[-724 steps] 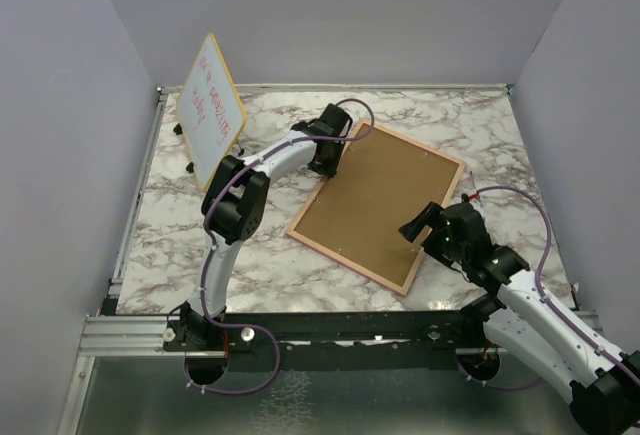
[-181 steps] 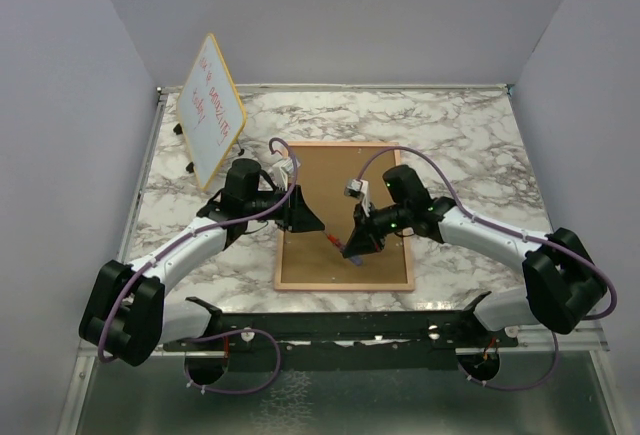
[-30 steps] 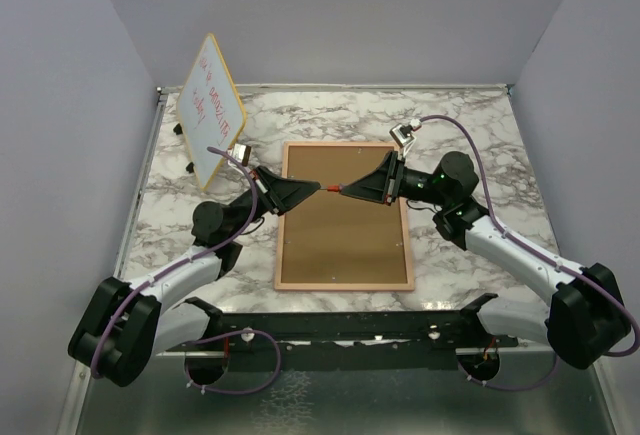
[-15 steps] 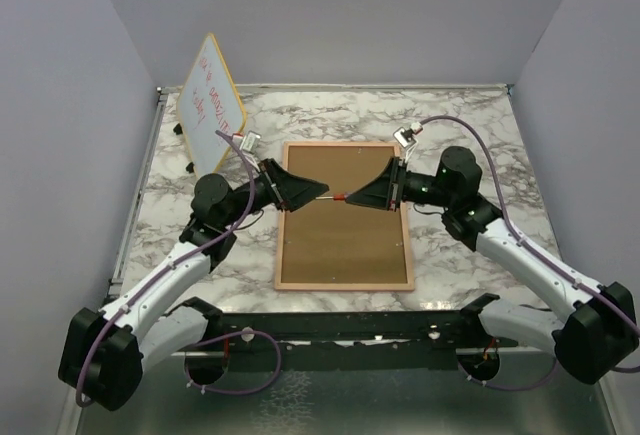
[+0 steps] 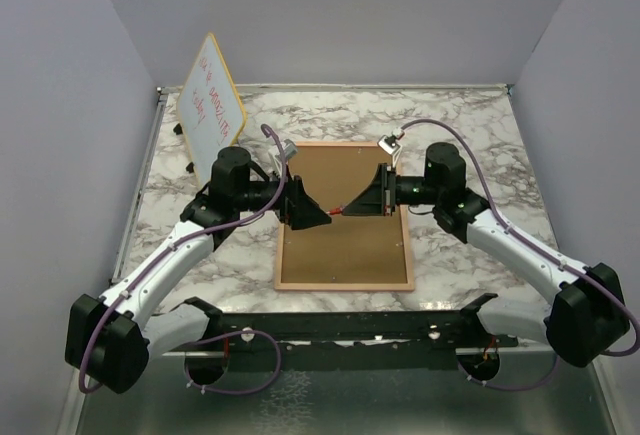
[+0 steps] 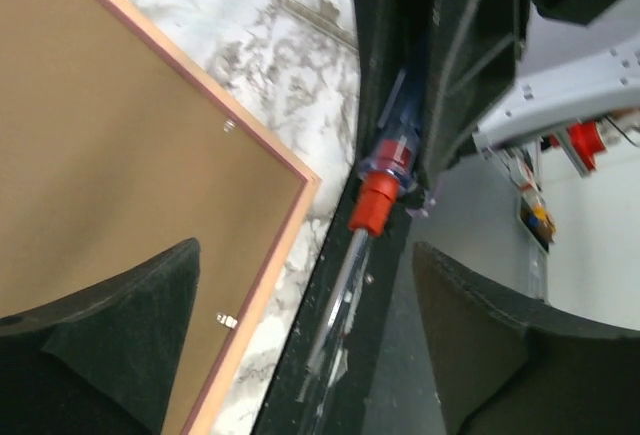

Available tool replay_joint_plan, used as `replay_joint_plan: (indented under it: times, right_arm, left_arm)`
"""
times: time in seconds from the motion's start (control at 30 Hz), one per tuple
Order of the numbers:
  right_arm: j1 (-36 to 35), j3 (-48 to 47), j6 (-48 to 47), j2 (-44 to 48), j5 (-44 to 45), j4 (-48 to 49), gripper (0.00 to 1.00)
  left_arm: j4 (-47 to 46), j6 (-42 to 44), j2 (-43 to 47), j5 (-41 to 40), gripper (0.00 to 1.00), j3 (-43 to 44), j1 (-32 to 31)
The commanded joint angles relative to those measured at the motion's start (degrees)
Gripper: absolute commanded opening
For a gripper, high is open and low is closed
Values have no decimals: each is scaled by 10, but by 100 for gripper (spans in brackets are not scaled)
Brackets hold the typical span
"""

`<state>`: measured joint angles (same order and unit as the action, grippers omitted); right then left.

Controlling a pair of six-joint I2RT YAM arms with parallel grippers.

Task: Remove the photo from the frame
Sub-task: Pick up the screwdriver from the center of the board.

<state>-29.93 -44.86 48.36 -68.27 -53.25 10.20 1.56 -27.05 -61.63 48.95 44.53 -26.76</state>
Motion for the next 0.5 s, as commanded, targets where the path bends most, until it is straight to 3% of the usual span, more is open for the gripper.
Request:
replay_joint_plan:
  times: [0.0,0.1,0.27,0.37,0.47]
  right_arm:
    - [0,-26,-5,-9,-24,-4,0]
    - [0,-27,-10,-15,-26,-9,0]
    - [0,-25,-3,-18,-38,2,0]
    - [0,-25,-5,-17,-42,2,0]
    - [0,-23,-5,-12,-48,2,0]
  left_arm:
    - [33,59,-6,111,80,22,-2]
    - [33,66,0,134,73,20,-2]
    - [41,74,4,129,46,18,-2]
    - [41,72,0,122,39,21,-2]
    - [40,71,-1,119,23,21,-2]
